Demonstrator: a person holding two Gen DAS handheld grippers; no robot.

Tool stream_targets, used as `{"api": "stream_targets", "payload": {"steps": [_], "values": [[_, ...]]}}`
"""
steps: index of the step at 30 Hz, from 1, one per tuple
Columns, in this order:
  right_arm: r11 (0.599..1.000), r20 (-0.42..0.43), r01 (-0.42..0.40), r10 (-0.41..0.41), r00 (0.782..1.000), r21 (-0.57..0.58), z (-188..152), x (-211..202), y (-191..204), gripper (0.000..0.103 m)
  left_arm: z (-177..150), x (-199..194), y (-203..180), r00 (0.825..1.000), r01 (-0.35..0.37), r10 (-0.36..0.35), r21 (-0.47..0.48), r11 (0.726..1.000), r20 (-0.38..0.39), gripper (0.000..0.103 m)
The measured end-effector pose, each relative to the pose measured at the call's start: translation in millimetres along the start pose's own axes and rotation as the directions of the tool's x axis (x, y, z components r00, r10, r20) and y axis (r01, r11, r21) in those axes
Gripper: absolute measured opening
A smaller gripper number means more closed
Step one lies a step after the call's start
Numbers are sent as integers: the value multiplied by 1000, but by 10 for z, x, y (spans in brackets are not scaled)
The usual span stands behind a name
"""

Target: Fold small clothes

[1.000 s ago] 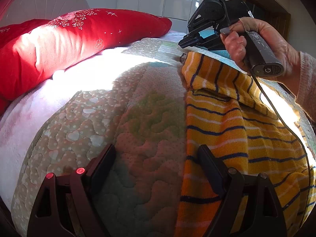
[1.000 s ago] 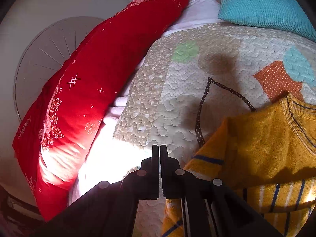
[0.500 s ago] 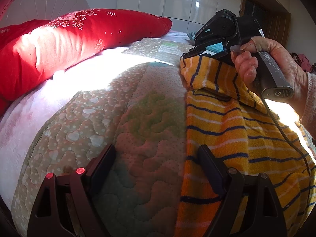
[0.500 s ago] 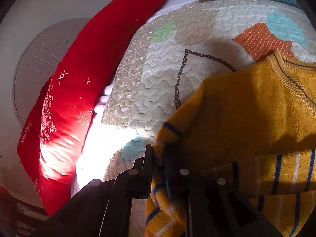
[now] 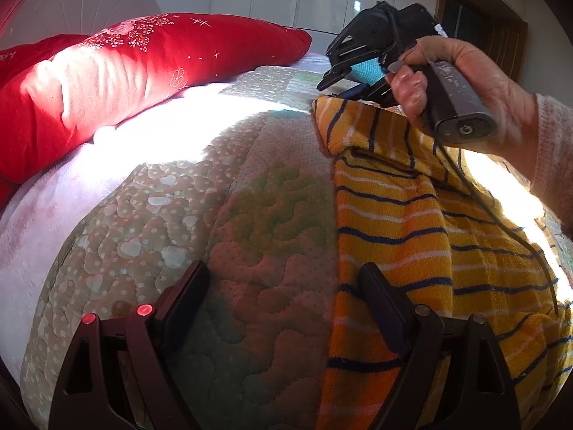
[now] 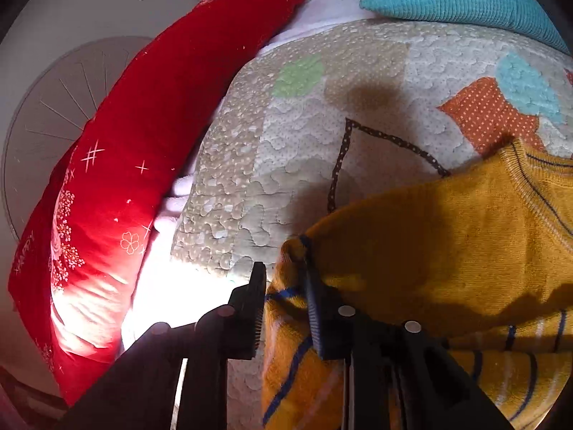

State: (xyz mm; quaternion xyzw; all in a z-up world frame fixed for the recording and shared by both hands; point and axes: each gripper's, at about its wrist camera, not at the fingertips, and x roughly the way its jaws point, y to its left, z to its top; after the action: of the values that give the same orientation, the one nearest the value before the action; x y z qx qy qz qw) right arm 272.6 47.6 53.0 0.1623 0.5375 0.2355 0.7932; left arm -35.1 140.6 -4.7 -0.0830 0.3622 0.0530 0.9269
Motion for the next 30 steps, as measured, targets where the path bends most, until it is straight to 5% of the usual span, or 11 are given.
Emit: {"api": "stream_targets", "payload": {"steps": [5,10,13,15,16,17,20,21,22,26,30], "values": [[997,95,-7,14,995,-76,-24,-1107,-141,51,3,5,13,1000,4,-4,-2,1000,2,85],[985,184,112,-87,979,-129,-345,-2356,-652,54,-4,-1,2,1000,-1,1,2,1000,0,85],[952,244,275,-237,940,-133,-639,-3135,-1135,57,-11,-8,-11,1000,-9,9,8,1000,-2,85],[899,265,424,-384,884,-111,-832,-3653,-1493,57,-9,-7,-24,1000,-15,15,14,1000,-5,85],[841,283,531,-487,827,-105,-927,-3900,-1649,58,-7,-5,-30,1000,-18,19,15,1000,-7,86],[742,308,662,-609,730,-102,-1027,-4139,-1801,59,-4,-7,-38,1000,-23,23,18,1000,-9,86],[290,371,950,-875,312,-116,-1319,-4598,-2254,68,-1,-6,-67,999,-41,42,32,999,-17,86],[198,365,974,-903,225,-111,-1421,-4679,-2394,68,-1,-7,-73,999,-45,46,35,998,-17,87],[204,346,974,-910,227,-102,-1526,-4754,-2515,68,-1,-8,-74,999,-47,48,35,998,-18,87],[606,271,789,-746,608,-103,-1928,-4713,-2751,68,9,-1,-70,999,-46,47,37,998,-27,88],[841,233,530,-497,836,-108,-2004,-4080,-2692,68,16,15,-96,998,-60,62,50,997,-34,89]]}}
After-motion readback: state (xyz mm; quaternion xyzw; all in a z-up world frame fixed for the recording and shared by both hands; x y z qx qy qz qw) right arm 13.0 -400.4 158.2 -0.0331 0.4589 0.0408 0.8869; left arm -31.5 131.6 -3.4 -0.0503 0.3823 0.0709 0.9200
